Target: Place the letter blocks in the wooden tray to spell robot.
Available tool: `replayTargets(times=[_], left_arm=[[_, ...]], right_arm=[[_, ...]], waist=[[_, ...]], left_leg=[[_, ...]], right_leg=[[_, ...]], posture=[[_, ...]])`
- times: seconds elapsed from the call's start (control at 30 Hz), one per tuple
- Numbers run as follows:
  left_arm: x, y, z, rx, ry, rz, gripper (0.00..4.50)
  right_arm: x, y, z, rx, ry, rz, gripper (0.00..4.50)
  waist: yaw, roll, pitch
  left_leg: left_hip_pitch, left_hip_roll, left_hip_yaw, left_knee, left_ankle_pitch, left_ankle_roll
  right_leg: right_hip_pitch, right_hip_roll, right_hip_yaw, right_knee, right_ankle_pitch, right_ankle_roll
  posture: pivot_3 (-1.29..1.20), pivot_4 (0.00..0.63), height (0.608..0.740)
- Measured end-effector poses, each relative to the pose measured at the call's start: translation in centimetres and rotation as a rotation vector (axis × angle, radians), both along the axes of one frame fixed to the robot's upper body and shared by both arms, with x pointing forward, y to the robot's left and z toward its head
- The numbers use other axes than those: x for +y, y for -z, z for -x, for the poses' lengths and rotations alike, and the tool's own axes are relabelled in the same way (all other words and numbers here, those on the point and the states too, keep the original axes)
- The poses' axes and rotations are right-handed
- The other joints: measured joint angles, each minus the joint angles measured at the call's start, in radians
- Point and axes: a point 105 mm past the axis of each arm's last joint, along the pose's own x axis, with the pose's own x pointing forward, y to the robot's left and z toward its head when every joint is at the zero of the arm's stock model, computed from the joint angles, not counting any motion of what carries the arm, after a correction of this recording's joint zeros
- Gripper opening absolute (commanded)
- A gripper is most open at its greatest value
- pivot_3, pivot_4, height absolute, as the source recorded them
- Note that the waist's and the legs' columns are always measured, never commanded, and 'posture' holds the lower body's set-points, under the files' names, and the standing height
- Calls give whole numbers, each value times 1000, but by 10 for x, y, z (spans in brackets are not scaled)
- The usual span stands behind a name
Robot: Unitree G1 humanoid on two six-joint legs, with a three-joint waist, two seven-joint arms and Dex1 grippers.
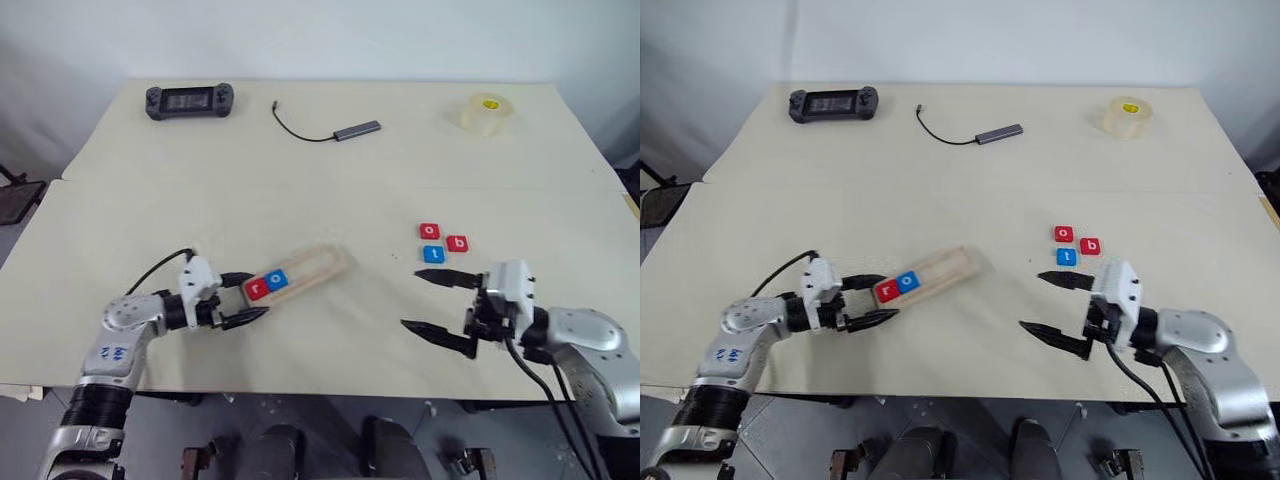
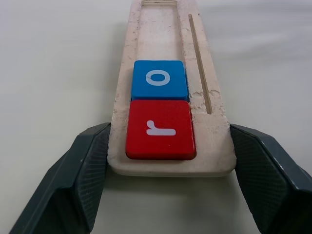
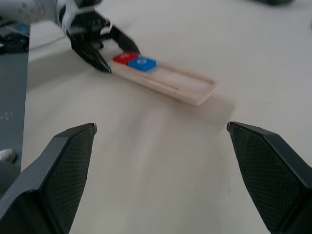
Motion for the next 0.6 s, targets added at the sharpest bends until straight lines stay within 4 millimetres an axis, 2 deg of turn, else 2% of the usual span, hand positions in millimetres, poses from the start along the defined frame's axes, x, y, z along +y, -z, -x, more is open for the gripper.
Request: replayTargets(times=[0.1,0.17,0.27,0.47,0.57,0.6], left_arm=[[-30,-10,-6,-75,142,-83,3391],[-43,-7,-8,-95,204,-134,3391],[-53,3,-13,-78,257,-165,3391],[-58,3,-19,-84,311,-179,3391],[-58,3,-20,-86,312,-173,4379],[-57,2,-21,-87,304,-169,4465]], right_arm=[[-16,9,10,40,67,14,4500],[-26,15,17,63,116,22,4500],[-38,21,29,88,190,27,4500],[-40,31,43,116,249,0,4500],[-40,31,45,102,269,-14,4500],[-40,30,45,94,279,-20,4500]], waist=[[0,0,0],[-1,0,0],[-11,-1,0],[-9,-1,0],[-9,-1,0],[-9,-1,0]], left_leg=[[0,-1,1,0,0,0],[1,-1,1,0,0,0],[1,1,2,0,0,0],[2,1,3,0,1,1],[3,1,3,0,1,1],[3,1,3,0,1,1]], right_leg=[[0,0,1,0,0,1],[0,1,1,1,0,1],[0,3,1,1,0,1],[1,2,3,1,1,1],[1,2,4,1,1,1],[1,3,4,1,1,1]], posture=[[0,150,740],[0,150,740],[0,150,740],[0,150,740],[0,150,740],[0,150,740]])
